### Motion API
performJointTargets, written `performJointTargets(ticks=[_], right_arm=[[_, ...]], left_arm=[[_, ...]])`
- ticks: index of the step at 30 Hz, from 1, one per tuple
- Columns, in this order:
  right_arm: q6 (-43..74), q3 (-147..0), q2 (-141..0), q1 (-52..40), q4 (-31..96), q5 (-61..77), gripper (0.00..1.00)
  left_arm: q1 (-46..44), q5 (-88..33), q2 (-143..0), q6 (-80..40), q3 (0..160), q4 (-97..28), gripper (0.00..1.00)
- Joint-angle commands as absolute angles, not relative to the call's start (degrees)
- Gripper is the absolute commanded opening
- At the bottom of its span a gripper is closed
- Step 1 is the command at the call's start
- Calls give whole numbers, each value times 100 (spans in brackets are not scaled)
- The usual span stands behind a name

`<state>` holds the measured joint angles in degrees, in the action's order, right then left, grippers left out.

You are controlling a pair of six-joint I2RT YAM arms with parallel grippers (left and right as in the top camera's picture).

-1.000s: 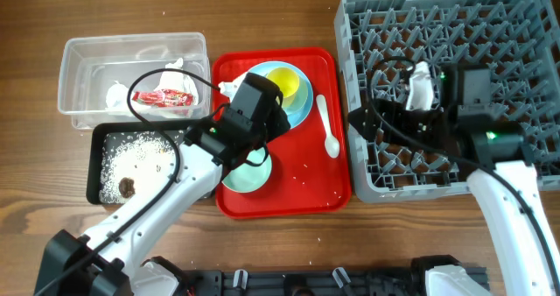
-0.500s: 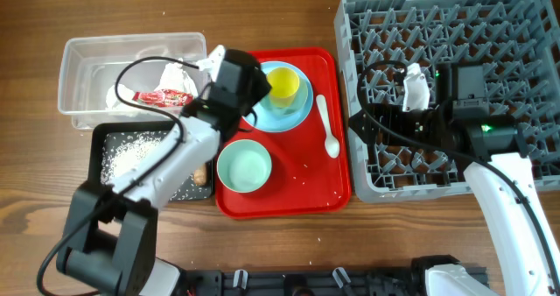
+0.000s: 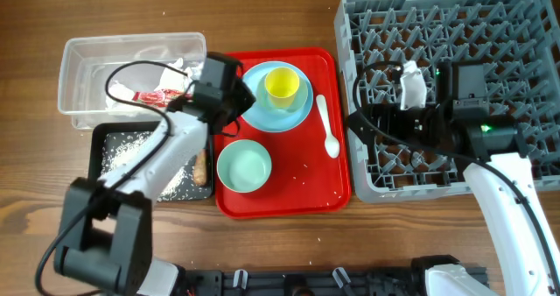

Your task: Sort waste into correct bins and load items into the dishwasher rack

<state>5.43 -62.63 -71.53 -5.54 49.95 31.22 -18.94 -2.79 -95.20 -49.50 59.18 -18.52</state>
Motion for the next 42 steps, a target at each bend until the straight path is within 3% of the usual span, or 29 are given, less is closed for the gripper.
performJointTargets(ticks=[1, 4, 6, 10, 17, 20, 25, 28, 31, 34, 37, 40, 42], right_arm=[[303, -6331, -7179, -985, 4705, 3498, 99], [325, -6331, -7181, -1680, 4456, 3153, 96], [716, -6331, -7181, -2285, 4250, 2049, 93], [1651, -6331, -7354, -3087, 3782, 320, 89], [2005, -6331, -8313, -3225, 3070, 423, 70], [1946, -6331, -8479, -3229, 3133, 650, 69], [1581, -6333, -8401, -3229, 3153, 1068, 70], [1361, -6333, -8340, -3218, 3218, 1022, 70], [1350, -6405, -8053, -3192, 3214, 902, 71], [1385, -6469, -7625, -3194, 3240, 908, 70], [2408, -6283, -7758, -3234, 3459, 908, 62], [2574, -6136, -8040, -3301, 3356, 902, 49], [2845, -6066, -8302, -3304, 3247, 858, 46]], left_arm=[[-1546, -1194, -8383, -4237, 5916, -2043, 23], [-1284, -1184, -7397, -4241, 5916, -2676, 23], [-987, -1129, -6718, -4252, 5916, -3404, 19], [-316, -1129, -5625, -4233, 5913, -5081, 21], [-121, -1131, -4866, -3916, 5913, -7196, 18], [-128, -1129, -4858, -3885, 5887, -7717, 17], [-128, -1140, -4858, -3662, 5378, -7638, 17], [-128, -1693, -4866, -3660, 5052, -6882, 18], [-163, -2488, -5030, -3662, 4974, -5749, 29], [-357, -2519, -5437, -3664, 4974, -5312, 39], [-392, -2202, -6228, -3618, 4971, -5457, 40], [-392, -2202, -6534, -3618, 4971, -5540, 41], [-392, -2202, -6692, -3621, 4971, -5607, 41]])
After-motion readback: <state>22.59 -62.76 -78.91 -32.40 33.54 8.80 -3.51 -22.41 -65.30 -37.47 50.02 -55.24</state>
